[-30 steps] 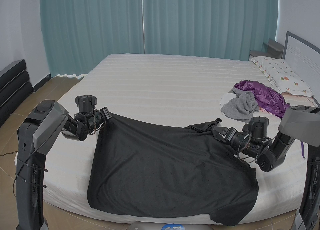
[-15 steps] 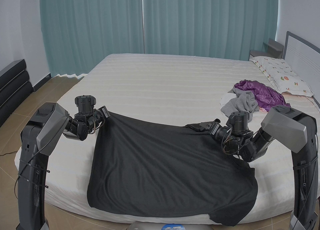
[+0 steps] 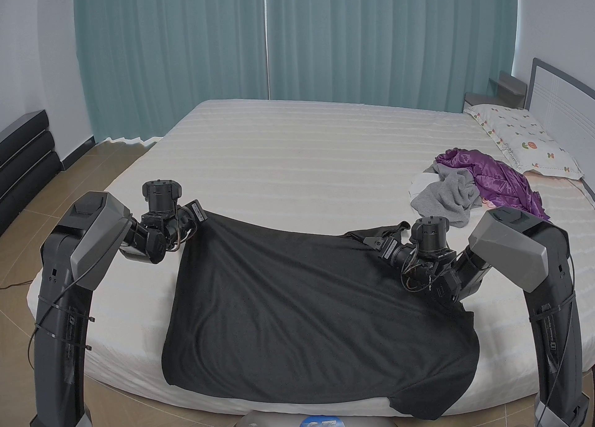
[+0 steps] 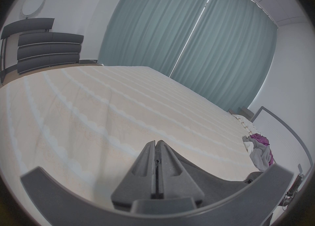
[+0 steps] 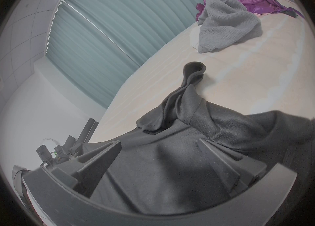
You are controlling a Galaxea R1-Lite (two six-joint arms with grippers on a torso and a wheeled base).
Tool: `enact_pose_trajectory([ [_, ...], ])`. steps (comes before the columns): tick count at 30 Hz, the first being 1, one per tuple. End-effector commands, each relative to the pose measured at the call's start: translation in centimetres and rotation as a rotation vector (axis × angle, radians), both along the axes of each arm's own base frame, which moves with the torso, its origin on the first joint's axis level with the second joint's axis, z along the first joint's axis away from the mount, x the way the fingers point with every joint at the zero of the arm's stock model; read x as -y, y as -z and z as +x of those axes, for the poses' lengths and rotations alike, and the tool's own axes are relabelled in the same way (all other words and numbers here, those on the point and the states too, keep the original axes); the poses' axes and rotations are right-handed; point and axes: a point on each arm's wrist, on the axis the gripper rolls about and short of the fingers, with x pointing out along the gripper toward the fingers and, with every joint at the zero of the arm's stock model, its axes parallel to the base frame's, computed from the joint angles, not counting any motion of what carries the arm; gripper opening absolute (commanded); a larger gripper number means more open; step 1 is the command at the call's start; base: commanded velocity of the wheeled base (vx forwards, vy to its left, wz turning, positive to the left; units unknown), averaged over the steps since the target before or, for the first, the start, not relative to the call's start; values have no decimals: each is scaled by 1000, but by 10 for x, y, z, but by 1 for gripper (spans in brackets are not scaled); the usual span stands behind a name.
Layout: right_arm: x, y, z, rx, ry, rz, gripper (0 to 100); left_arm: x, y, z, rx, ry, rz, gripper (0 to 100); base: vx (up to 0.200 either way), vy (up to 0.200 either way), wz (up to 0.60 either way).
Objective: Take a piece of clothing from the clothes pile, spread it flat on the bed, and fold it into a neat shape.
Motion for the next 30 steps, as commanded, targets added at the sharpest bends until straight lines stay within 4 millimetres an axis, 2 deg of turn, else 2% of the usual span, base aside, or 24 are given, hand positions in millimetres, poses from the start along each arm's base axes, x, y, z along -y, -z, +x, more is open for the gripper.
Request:
enact_pose_trajectory([
  [1, 13, 10, 9, -12, 40, -8, 100, 1, 0, -1, -3, 1, 1, 0, 0, 0, 0],
  [8, 68, 20, 37, 33, 235, -115, 100, 3, 0, -1, -5, 4, 0, 0, 0, 0, 0],
  [11, 98, 17, 45, 65, 294, -139, 100, 3, 2, -1, -8, 4, 0, 0, 0, 0, 0],
  [15, 116, 10, 48, 86, 322, -159, 100, 3, 2, -1, -11, 3, 2, 0, 0, 0, 0],
  [16, 120, 3, 49, 102, 325, -170, 100, 3, 2, -2, -15, 4, 1, 0, 0, 0, 0],
  [19, 118, -21, 48, 137, 301, -157, 100, 5, 3, -5, -23, 8, 3, 0, 0, 0, 0],
  [22, 112, -28, 47, 149, 253, -139, 100, 5, 3, -5, -24, 8, 3, 0, 0, 0, 0],
  [27, 94, -19, 46, 130, 191, -128, 100, 5, 4, -7, -31, 8, 4, 0, 0, 0, 0],
  [30, 91, -5, 46, 107, 185, -133, 100, 5, 3, -7, -29, 8, 4, 0, 0, 0, 0],
])
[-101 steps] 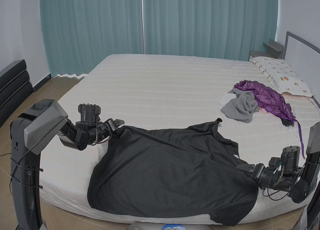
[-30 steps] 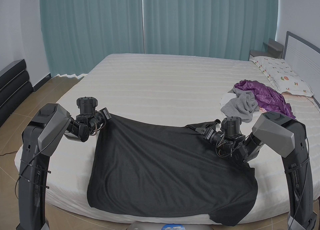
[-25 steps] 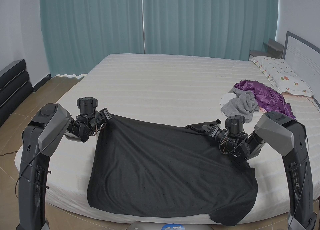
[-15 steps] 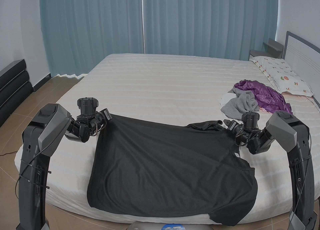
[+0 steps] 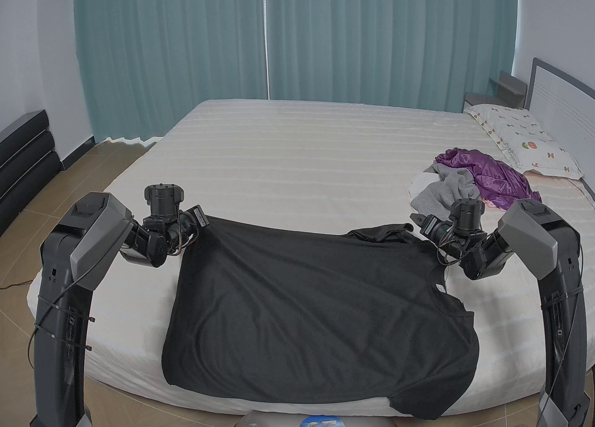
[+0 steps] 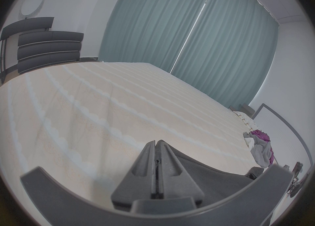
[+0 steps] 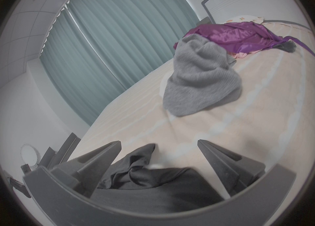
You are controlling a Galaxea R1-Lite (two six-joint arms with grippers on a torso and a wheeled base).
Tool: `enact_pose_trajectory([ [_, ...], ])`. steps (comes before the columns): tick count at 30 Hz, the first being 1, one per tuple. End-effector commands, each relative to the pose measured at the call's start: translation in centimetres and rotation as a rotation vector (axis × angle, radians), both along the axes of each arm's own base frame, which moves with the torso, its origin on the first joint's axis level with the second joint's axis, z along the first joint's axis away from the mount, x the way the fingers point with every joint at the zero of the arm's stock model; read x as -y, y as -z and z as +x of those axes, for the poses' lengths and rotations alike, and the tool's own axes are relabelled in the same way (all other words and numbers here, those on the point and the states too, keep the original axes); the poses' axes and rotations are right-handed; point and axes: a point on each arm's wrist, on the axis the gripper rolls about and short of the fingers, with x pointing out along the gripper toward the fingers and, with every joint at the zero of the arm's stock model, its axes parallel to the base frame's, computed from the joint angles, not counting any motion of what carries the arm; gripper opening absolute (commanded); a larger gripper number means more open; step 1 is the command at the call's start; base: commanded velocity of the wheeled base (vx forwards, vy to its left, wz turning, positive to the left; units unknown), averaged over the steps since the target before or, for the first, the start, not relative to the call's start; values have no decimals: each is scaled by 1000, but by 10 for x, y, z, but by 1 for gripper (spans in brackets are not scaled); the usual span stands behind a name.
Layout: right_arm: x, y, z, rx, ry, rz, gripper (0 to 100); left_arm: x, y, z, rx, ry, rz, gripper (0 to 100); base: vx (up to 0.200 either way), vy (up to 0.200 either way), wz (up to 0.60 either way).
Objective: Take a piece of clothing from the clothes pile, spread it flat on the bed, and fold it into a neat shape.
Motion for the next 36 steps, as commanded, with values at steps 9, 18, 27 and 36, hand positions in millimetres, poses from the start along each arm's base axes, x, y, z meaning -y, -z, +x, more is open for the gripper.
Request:
enact_pose_trajectory([
  [9, 0, 15, 1, -7, -29, -77, 100, 0, -3, -1, 3, -1, -1, 0, 0, 0, 0],
  [18, -4, 24, -2, 21, -63, -148, 100, 0, 1, -3, -11, -1, 1, 0, 0, 0, 0],
  [27, -24, 28, -9, 23, -113, -169, 100, 0, 1, -3, -9, -1, 0, 0, 0, 0, 0],
  [36, -29, 37, -5, 19, -126, -182, 0, 1, 4, -3, -16, 0, -1, 0, 0, 0, 0],
])
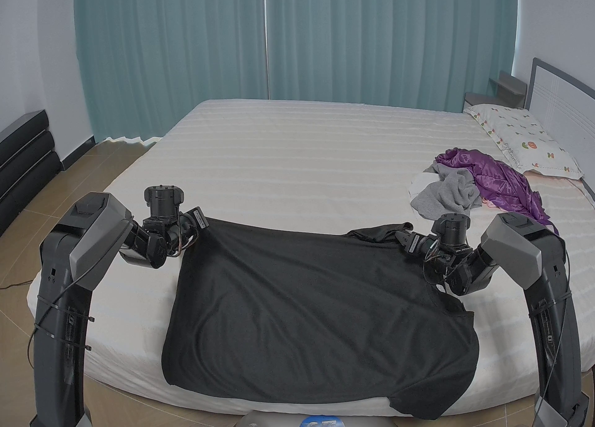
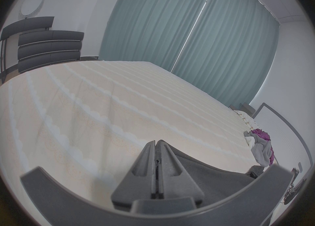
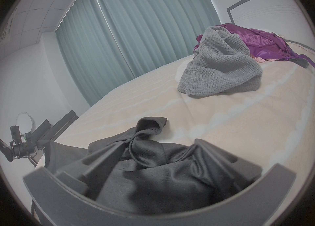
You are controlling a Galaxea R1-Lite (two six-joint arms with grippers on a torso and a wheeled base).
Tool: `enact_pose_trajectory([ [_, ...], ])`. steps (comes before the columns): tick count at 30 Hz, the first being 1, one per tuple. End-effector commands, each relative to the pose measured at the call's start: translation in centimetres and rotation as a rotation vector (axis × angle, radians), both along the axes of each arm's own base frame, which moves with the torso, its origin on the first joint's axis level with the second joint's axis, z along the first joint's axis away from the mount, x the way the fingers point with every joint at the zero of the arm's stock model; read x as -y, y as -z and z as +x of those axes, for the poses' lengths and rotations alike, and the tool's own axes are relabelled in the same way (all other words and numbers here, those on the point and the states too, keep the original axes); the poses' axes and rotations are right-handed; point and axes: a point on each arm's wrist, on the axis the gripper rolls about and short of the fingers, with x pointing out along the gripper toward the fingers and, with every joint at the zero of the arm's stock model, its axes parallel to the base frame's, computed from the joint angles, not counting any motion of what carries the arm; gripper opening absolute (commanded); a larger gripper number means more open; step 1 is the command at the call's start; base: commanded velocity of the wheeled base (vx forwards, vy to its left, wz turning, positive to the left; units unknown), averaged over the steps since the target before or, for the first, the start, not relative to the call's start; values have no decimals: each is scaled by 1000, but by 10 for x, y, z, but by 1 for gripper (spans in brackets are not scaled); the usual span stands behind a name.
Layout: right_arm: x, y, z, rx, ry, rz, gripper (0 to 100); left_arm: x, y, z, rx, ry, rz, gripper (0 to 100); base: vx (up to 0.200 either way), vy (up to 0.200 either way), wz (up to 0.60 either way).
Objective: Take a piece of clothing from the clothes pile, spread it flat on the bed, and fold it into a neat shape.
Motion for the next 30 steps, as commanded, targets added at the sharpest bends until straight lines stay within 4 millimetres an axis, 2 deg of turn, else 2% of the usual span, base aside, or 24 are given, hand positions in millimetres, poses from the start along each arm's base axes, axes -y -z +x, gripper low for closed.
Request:
enact_pose_trajectory([
  [1, 1, 4, 1, 1, 2, 1, 0, 0, 2, 0, -4, 0, 1, 0, 0, 0, 0],
  [14, 9, -27, 13, 117, 37, 20, 0, -1, -6, 3, 28, -18, 7, 0, 0, 0, 0],
  [22, 29, -57, 25, 210, 112, 22, 0, -1, -10, 8, 55, -27, 7, 0, 0, 0, 0],
  [30, 36, -85, 40, 313, 159, 25, 0, -1, -17, 14, 90, -28, 4, 0, 0, 0, 0],
])
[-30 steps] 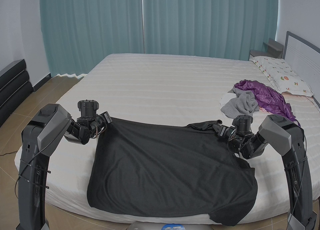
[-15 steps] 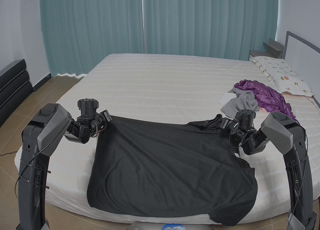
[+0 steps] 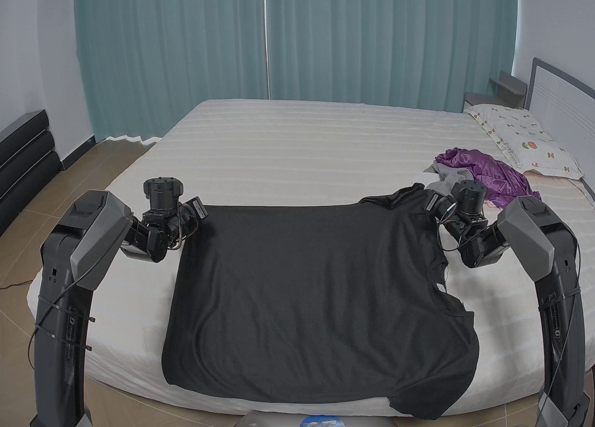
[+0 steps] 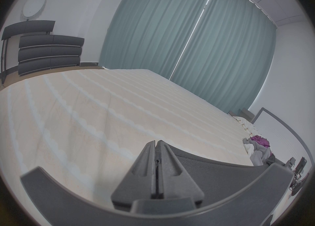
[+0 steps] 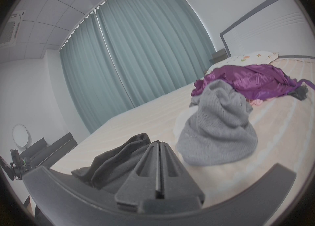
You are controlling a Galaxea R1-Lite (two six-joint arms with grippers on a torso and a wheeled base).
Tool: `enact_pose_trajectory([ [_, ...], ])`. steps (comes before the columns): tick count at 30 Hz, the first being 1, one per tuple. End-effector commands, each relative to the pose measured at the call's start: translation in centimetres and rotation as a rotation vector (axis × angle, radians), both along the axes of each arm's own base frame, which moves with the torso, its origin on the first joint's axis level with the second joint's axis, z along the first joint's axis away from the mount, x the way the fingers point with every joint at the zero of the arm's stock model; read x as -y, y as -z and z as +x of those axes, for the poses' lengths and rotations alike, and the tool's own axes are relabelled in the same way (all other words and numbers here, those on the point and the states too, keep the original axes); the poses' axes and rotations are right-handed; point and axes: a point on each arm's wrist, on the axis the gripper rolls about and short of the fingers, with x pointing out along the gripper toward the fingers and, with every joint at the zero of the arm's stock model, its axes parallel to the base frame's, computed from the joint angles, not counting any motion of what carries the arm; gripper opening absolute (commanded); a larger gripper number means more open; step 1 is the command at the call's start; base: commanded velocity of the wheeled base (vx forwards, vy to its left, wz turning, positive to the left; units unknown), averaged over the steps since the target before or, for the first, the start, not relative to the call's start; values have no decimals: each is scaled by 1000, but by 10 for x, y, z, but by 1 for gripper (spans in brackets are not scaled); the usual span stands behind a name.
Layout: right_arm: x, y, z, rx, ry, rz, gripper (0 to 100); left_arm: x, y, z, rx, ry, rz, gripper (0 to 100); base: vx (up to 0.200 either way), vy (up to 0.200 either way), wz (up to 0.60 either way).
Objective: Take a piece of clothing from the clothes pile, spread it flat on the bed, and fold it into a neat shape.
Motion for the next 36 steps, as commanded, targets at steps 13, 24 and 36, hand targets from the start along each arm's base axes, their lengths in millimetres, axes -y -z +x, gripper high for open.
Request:
enact_pose_trajectory([
  [13, 6, -44, 18, 157, 69, 5, 0, -2, -19, 21, 115, -42, -2, 0, 0, 0, 0],
  [24, 3, 1, 21, 71, 62, -4, 0, 5, 15, 27, 74, -28, 3, 0, 0, 0, 0],
  [36, -2, 47, 19, -16, 53, -10, 0, 9, 31, 33, 66, -23, 4, 0, 0, 0, 0],
])
